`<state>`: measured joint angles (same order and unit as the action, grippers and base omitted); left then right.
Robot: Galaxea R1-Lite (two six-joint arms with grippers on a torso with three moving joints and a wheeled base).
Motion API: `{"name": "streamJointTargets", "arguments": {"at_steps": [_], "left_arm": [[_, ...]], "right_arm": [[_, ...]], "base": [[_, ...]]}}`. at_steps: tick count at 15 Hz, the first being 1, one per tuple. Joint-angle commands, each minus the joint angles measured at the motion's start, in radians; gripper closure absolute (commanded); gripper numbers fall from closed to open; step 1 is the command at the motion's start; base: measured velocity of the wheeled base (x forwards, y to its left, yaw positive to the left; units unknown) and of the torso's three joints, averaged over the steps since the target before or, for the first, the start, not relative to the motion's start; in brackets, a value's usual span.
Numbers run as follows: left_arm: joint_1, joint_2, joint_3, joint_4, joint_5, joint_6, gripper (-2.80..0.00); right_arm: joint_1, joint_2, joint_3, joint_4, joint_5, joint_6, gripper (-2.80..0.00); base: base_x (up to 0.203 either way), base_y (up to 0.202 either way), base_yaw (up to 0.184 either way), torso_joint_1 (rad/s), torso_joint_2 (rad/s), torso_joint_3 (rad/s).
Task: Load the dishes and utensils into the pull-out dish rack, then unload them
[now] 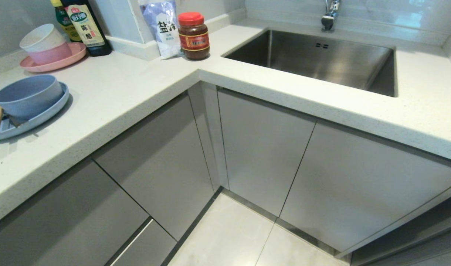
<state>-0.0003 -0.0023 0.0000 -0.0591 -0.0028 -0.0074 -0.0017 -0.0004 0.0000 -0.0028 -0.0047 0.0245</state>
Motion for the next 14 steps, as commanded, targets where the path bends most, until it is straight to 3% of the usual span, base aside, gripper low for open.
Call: {"name": "streamJointTargets", "arguments": {"at_steps": [1,10,14], "left_arm": [[0.000,0.001,0.026,-0.002,0.008,-0.029,0.00],[0.000,0.001,0.026,-0.002,0.015,-0.055,0.00],[0.000,0.001,0.026,-0.002,0.015,-0.055,0.00]], "right_arm": [[0.000,-0.004,0.002,0.000,0.000,0.000,0.00],[0.000,-0.004,0.002,0.000,0.000,0.000,0.00],[0.000,-0.004,0.002,0.000,0.000,0.000,0.00]], "base": [[0.000,0.000,0.000,0.000,0.00,0.000],[0.000,0.000,0.000,0.000,0.00,0.000],[0.000,0.000,0.000,0.001,0.00,0.151]]}}
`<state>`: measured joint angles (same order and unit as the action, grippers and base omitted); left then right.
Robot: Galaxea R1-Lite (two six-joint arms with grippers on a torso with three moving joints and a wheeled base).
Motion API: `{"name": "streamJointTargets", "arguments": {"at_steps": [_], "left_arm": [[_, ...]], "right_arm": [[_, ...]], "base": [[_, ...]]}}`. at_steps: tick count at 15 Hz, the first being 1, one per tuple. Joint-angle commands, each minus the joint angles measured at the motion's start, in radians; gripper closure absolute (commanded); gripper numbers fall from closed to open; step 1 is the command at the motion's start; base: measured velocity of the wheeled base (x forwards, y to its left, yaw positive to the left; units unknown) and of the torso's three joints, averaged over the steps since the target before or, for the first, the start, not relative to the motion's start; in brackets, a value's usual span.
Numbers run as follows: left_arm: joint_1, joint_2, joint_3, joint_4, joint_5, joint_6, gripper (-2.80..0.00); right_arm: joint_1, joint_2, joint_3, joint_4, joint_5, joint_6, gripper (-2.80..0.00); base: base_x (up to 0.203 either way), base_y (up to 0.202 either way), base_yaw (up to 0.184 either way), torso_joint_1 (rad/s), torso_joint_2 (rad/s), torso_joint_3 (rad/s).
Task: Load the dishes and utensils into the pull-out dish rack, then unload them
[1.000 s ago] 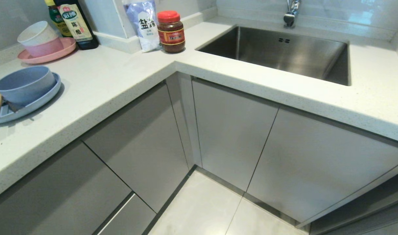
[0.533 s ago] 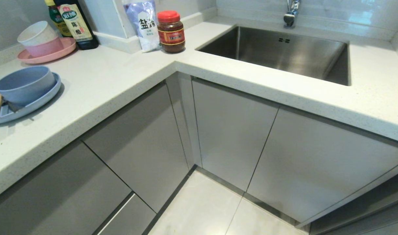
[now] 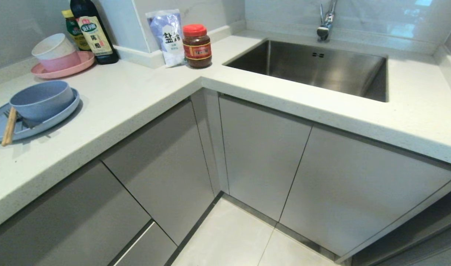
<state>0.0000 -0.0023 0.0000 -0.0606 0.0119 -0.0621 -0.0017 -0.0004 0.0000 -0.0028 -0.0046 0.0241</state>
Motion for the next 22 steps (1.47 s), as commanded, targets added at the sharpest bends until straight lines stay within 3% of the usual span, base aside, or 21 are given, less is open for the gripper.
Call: {"name": "streamJointTargets", "arguments": {"at_steps": [1,22], "left_arm": [[0.000,0.001,0.026,-0.001,0.000,-0.001,0.00],[0.000,0.001,0.026,-0.001,0.000,0.001,0.00]], "right_arm": [[0.000,-0.003,0.002,0.000,0.000,0.000,0.00],[0.000,-0.004,0.002,0.000,0.000,0.000,0.00]], "base": [[0.000,0.000,0.000,0.001,0.00,0.188],[0.000,0.000,0.000,0.003,0.00,0.203]]}}
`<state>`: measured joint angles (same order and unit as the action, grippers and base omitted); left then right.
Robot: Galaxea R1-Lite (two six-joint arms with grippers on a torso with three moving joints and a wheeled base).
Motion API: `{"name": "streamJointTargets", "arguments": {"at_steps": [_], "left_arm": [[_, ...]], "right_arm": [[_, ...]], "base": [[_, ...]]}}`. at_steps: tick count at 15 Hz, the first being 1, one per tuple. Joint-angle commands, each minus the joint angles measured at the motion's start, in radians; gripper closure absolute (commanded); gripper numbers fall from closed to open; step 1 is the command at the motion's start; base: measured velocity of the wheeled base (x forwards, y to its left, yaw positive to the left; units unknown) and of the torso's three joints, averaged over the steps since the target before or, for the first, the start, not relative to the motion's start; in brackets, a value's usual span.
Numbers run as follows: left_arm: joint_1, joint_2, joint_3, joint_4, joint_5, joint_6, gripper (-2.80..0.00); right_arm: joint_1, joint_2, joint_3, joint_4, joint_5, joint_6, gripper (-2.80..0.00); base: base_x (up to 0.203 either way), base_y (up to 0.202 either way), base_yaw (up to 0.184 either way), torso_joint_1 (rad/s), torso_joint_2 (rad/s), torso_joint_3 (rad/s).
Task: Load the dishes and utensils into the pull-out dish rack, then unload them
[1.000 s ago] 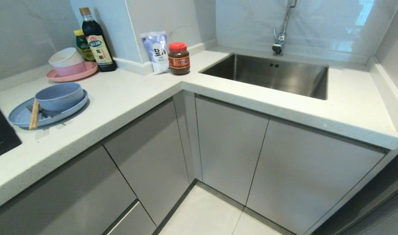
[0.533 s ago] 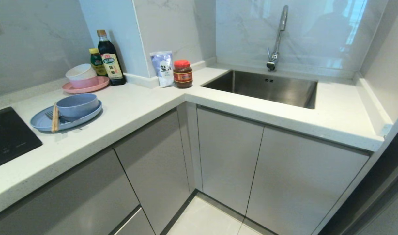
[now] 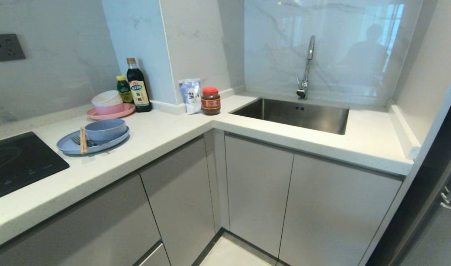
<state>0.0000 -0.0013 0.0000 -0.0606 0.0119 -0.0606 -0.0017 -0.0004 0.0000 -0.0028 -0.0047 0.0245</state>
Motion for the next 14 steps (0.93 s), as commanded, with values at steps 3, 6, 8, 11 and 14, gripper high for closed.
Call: {"name": "streamJointTargets", "arguments": {"at_steps": [3,6,8,11,14], "left_arm": [[0.000,0.000,0.026,-0.001,0.000,-0.001,0.00],[0.000,0.000,0.026,-0.001,0.000,-0.002,0.00],[0.000,0.000,0.026,-0.001,0.000,-0.002,0.00],[0.000,0.000,0.026,-0.001,0.000,-0.002,0.00],[0.000,0.000,0.026,-0.001,0.000,-0.002,0.00]], "right_arm": [[0.000,-0.004,0.002,0.000,0.000,0.000,0.00],[0.000,-0.004,0.002,0.000,0.000,0.000,0.00],[0.000,-0.004,0.002,0.000,0.000,0.000,0.00],[0.000,-0.004,0.002,0.000,0.000,0.000,0.00],[0.000,-0.004,0.002,0.000,0.000,0.000,0.00]], "base": [[0.000,0.000,0.000,0.004,0.00,0.180],[0.000,0.000,0.000,0.001,0.00,0.053],[0.000,0.000,0.000,0.000,0.00,0.000],[0.000,0.000,0.000,0.000,0.00,0.000],[0.000,0.000,0.000,0.000,0.00,0.000]]}}
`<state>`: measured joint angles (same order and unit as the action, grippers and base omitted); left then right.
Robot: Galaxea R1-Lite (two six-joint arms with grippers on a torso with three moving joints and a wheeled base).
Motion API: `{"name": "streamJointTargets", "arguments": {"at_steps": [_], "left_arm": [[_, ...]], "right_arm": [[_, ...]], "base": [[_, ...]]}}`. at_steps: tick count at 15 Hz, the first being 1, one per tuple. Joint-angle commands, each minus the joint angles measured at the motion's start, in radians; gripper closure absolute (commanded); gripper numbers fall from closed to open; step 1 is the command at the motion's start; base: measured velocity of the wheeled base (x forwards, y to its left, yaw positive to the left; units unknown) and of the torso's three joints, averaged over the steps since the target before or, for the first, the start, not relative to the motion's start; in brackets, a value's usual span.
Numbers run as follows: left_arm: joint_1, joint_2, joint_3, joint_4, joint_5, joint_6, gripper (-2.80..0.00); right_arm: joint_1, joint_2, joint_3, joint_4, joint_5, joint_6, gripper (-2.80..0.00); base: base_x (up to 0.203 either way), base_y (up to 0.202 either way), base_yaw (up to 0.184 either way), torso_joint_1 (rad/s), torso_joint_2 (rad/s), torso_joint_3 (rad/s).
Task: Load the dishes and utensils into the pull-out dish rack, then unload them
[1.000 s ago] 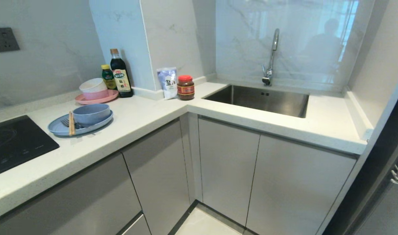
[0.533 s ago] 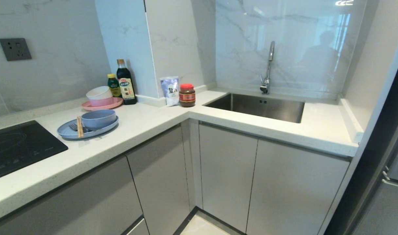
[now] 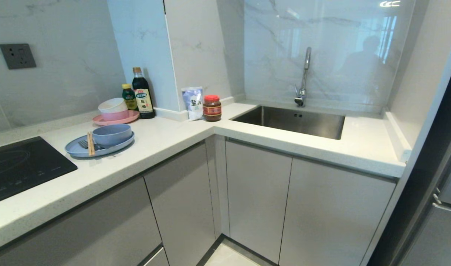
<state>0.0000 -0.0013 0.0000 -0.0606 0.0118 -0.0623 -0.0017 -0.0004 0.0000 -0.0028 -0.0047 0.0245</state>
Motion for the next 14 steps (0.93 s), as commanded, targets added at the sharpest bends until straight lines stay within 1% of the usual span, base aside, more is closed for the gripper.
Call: {"name": "streamJointTargets", "arguments": {"at_steps": [1,14], "left_arm": [[0.000,0.000,0.026,-0.001,0.000,-0.001,0.00],[0.000,0.000,0.026,-0.001,0.000,-0.001,0.00]], "right_arm": [[0.000,-0.004,0.002,0.000,0.000,0.000,0.00],[0.000,-0.004,0.002,0.000,0.000,0.000,0.00]], "base": [[0.000,0.000,0.000,0.000,0.00,0.000],[0.000,0.000,0.000,0.000,0.00,0.000]]}}
